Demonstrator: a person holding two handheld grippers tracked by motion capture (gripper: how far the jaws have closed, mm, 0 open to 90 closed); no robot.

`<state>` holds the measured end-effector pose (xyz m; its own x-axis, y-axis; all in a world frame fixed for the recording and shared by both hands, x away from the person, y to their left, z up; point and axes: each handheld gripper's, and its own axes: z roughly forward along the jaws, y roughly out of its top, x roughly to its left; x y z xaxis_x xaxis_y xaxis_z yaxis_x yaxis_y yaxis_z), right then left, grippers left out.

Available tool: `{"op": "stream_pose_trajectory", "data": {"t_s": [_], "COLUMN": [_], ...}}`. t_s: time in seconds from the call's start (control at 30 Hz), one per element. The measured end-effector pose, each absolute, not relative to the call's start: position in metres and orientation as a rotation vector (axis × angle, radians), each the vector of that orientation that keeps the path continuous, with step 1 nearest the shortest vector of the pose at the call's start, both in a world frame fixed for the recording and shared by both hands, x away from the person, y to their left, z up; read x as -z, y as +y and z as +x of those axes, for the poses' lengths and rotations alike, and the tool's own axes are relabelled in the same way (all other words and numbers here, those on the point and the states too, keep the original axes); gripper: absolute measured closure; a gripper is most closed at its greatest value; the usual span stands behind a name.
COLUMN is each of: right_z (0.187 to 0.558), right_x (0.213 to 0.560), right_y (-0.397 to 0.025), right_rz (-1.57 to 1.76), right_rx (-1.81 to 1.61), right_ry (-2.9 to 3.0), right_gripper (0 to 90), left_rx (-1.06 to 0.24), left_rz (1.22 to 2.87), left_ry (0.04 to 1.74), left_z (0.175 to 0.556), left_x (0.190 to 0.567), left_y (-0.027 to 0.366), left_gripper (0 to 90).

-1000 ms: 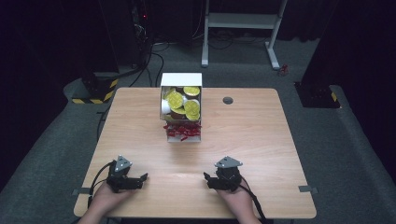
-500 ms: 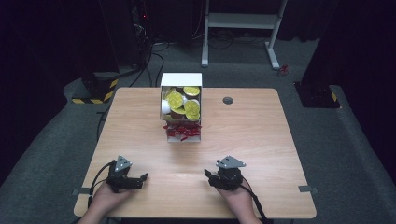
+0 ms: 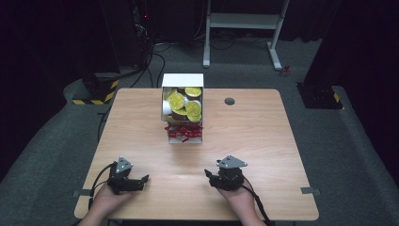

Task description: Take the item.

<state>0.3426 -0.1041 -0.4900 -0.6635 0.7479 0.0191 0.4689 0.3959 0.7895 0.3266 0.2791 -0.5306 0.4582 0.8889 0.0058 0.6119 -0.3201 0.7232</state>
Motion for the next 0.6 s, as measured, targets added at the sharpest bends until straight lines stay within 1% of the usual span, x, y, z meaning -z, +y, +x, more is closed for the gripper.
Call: {"op": "stream_pose_trajectory", "data": {"t_s": [0.33,0.53,0.57,0.6], "right_z": [0.346,0.35,0.352,0.353], "right_x": [0.483,0.48,0.479,0.479], "right_y": [-0.103,-0.102,-0.101,-0.1], "right_rz": [1.043,1.047,1.049,1.042], "right_rx": [-1.19,-1.163,-1.152,-1.142], "right_ry": [2.282,2.286,2.287,2.295], "right_gripper": [39.2,38.3,38.7,41.1], "left_rx": [-0.539,-0.541,-0.54,-0.541], "left_rz": [2.049,2.051,2.05,2.051], "left_ry": [1.248,1.246,1.247,1.246], "left_z": [0.327,0.327,0.327,0.327], "left_x": [0.531,0.531,0.531,0.531], "left_y": [0.279,0.279,0.279,0.279], "left_gripper": [6.0,6.1,6.1,6.1]}}
